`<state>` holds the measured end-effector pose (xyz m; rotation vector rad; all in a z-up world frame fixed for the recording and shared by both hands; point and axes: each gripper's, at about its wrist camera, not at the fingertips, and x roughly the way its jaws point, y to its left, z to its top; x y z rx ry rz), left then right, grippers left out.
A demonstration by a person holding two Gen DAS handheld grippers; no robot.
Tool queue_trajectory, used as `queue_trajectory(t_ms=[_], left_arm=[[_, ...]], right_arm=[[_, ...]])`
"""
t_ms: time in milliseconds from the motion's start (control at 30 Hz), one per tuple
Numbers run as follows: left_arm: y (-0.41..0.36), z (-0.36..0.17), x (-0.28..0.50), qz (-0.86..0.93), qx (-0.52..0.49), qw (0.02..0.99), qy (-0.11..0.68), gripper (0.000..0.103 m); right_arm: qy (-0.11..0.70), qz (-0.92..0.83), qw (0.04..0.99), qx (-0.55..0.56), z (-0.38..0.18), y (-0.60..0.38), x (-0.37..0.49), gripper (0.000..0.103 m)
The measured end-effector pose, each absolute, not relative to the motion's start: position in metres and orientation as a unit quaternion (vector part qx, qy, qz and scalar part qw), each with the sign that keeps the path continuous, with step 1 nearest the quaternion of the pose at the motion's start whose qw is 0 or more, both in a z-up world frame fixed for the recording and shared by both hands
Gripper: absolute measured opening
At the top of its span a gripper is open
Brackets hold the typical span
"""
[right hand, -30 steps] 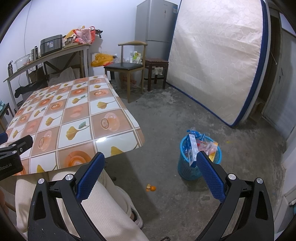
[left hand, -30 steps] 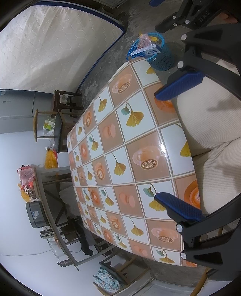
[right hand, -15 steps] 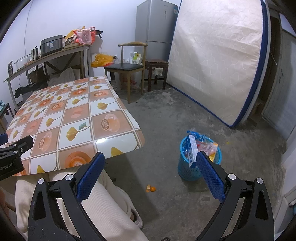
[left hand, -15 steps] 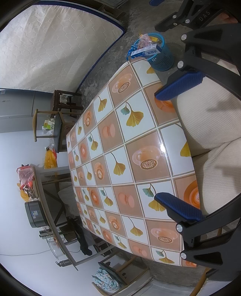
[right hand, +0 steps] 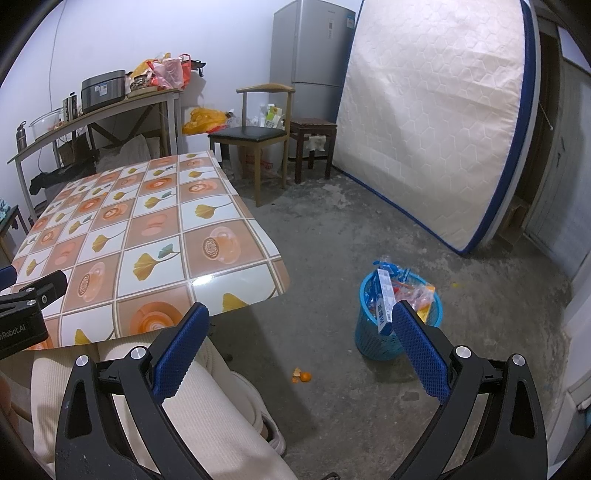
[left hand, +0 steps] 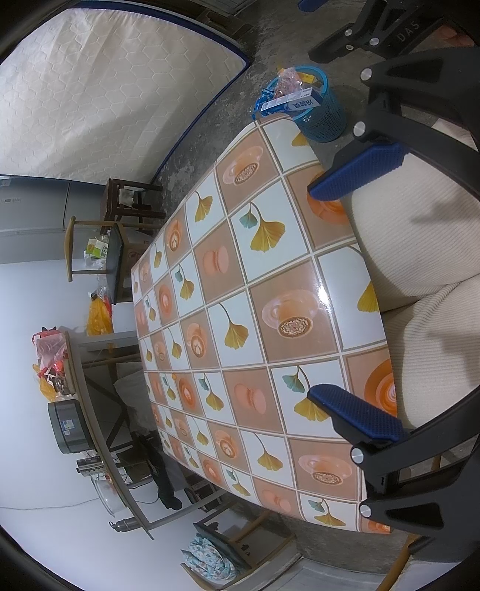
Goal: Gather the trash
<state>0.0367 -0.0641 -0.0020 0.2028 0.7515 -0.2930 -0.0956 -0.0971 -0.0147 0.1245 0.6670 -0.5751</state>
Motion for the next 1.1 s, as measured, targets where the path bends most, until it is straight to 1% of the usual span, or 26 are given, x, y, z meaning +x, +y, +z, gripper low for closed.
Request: queue_trajectory(t_ms=[1100], left_arm=[[-0.062, -0.0014, 0.0383, -0.143, 0.098, 0.914, 0.367, 0.097]], right_arm=[[0.322, -0.279, 0.903, 0.06, -0.0155, -0.0957, -0.0955, 0.095]])
